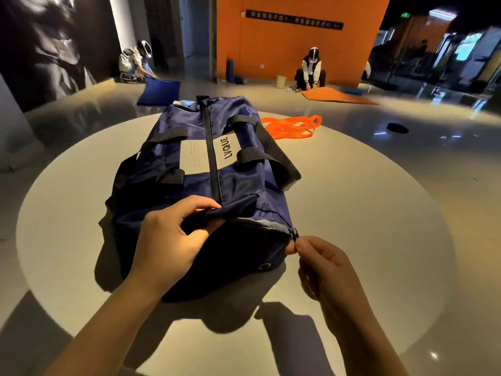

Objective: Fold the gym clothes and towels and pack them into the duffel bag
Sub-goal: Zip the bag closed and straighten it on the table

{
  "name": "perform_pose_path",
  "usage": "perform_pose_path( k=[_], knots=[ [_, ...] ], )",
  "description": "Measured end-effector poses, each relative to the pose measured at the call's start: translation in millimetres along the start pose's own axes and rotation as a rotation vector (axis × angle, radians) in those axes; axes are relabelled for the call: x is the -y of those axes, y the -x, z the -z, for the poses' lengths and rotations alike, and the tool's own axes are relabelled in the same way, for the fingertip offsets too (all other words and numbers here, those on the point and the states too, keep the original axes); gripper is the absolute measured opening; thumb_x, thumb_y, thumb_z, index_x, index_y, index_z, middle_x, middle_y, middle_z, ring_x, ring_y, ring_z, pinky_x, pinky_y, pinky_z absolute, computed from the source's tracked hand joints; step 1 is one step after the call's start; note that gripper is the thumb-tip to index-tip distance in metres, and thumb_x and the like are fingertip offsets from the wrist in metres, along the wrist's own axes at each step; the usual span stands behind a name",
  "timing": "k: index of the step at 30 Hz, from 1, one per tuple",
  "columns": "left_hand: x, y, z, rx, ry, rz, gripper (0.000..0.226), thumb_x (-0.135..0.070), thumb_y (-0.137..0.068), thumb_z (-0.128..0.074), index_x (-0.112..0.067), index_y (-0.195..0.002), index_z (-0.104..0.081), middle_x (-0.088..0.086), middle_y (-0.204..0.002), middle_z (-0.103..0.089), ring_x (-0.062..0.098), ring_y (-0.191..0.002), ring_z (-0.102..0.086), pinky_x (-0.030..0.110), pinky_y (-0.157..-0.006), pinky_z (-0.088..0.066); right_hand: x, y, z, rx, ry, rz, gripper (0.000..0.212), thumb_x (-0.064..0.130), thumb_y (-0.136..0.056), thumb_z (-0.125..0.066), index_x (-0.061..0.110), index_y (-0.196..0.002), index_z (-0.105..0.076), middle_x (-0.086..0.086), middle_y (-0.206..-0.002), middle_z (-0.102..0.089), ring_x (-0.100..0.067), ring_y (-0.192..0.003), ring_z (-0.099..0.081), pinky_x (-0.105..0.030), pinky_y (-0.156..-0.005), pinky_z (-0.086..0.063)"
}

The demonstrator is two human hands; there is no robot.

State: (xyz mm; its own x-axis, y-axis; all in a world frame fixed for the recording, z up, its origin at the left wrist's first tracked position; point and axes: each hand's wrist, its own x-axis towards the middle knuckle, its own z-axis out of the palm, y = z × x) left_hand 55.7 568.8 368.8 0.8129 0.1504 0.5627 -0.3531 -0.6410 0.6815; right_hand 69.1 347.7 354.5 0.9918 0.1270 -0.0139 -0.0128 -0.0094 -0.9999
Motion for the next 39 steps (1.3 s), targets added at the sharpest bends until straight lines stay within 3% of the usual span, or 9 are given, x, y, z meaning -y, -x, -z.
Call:
perform_pose_path(
  k=[3, 6, 8, 12, 16, 20, 32, 36, 39],
  knots=[
    [0, 2, 2, -0.058, -0.168, -0.127, 0.036, -0.011, -0.080, -0.065, -0.029, -0.111, -0.064, -0.014, -0.096, -0.068, 0.000, -0.076, -0.061, 0.019, -0.069, -0.053, 0, 0, 0, 0.003, 0.023, 0.009, 0.030, 0.017, -0.097, -0.047, 0.008, -0.076, -0.067, 0.000, -0.042, -0.032, -0.008, -0.037, -0.026, -0.016, -0.040, -0.025],
    [-10, 3, -3, -0.046, -0.418, -0.411, 0.041, -0.032, -0.088, -0.057, -0.023, -0.127, -0.054, 0.003, -0.119, -0.062, 0.019, -0.106, -0.057, 0.040, -0.087, -0.048, -1, 0, 1, -0.021, 0.014, -0.012, 0.030, 0.013, -0.096, -0.048, 0.006, -0.073, -0.065, -0.002, -0.042, -0.032, -0.009, -0.037, -0.026, -0.018, -0.039, -0.023],
    [-13, -2, -7, 0.039, -0.444, -0.523, 0.037, -0.033, -0.092, -0.053, -0.024, -0.128, -0.053, 0.002, -0.122, -0.061, 0.021, -0.106, -0.059, 0.041, -0.088, -0.047, 0, 0, 2, -0.012, 0.034, -0.010, 0.030, 0.014, -0.097, -0.047, 0.007, -0.074, -0.064, -0.003, -0.042, -0.037, -0.010, -0.036, -0.029, -0.018, -0.038, -0.026],
    [-11, -15, -2, 0.139, -0.101, -0.275, 0.024, -0.033, -0.091, -0.053, -0.035, -0.112, -0.065, -0.016, -0.107, -0.069, 0.003, -0.099, -0.065, 0.037, -0.081, -0.054, -3, 3, 5, 0.010, 0.114, -0.007, 0.029, 0.018, -0.098, -0.046, 0.008, -0.077, -0.065, -0.005, -0.044, -0.045, -0.010, -0.038, -0.034, -0.017, -0.039, -0.030],
    [-23, -45, 5, 0.097, -0.134, -0.283, 0.017, -0.026, -0.086, -0.064, -0.035, -0.100, -0.069, -0.009, -0.088, -0.073, 0.012, -0.077, -0.069, 0.038, -0.067, -0.056, 4, 4, 9, 0.054, 0.139, -0.029, 0.030, 0.019, -0.098, -0.047, 0.007, -0.079, -0.066, -0.006, -0.046, -0.048, -0.008, -0.038, -0.037, -0.016, -0.039, -0.030],
    [-36, -71, 8, -0.009, -0.073, -0.239, 0.017, -0.013, -0.085, -0.070, -0.027, -0.094, -0.073, -0.006, -0.081, -0.071, 0.015, -0.071, -0.066, 0.027, -0.068, -0.051, 21, -5, 6, 0.065, 0.138, 0.055, 0.030, 0.018, -0.098, -0.047, 0.005, -0.079, -0.067, -0.002, -0.044, -0.048, -0.005, -0.038, -0.039, -0.013, -0.039, -0.030],
    [-28, -44, 12, 0.058, -0.051, -0.309, 0.015, -0.013, -0.088, -0.064, -0.019, -0.099, -0.074, -0.009, -0.092, -0.072, 0.004, -0.085, -0.067, 0.026, -0.076, -0.053, 30, -10, -16, 0.108, 0.150, 0.221, 0.026, 0.008, -0.096, -0.050, -0.002, -0.079, -0.067, 0.001, -0.043, -0.043, -0.004, -0.038, -0.037, -0.012, -0.041, -0.030],
    [-30, -42, 12, 0.051, -0.104, -0.338, 0.017, -0.017, -0.088, -0.061, -0.019, -0.100, -0.073, -0.007, -0.095, -0.071, 0.008, -0.088, -0.067, 0.033, -0.075, -0.054, 30, -8, -14, 0.098, 0.226, 0.270, 0.027, 0.011, -0.095, -0.052, 0.004, -0.074, -0.068, 0.000, -0.043, -0.045, -0.005, -0.038, -0.040, -0.012, -0.042, -0.032],
    [-39, -33, 12, 0.164, -0.160, -0.425, 0.022, -0.028, -0.090, -0.057, -0.022, -0.107, -0.070, -0.007, -0.112, -0.064, 0.011, -0.106, -0.060, 0.038, -0.090, -0.050, 25, -5, -12, 0.089, 0.414, 0.364, 0.029, 0.028, -0.094, -0.051, 0.019, -0.072, -0.068, 0.002, -0.052, -0.057, -0.008, -0.045, -0.051, -0.021, -0.047, -0.042]
  ],
)
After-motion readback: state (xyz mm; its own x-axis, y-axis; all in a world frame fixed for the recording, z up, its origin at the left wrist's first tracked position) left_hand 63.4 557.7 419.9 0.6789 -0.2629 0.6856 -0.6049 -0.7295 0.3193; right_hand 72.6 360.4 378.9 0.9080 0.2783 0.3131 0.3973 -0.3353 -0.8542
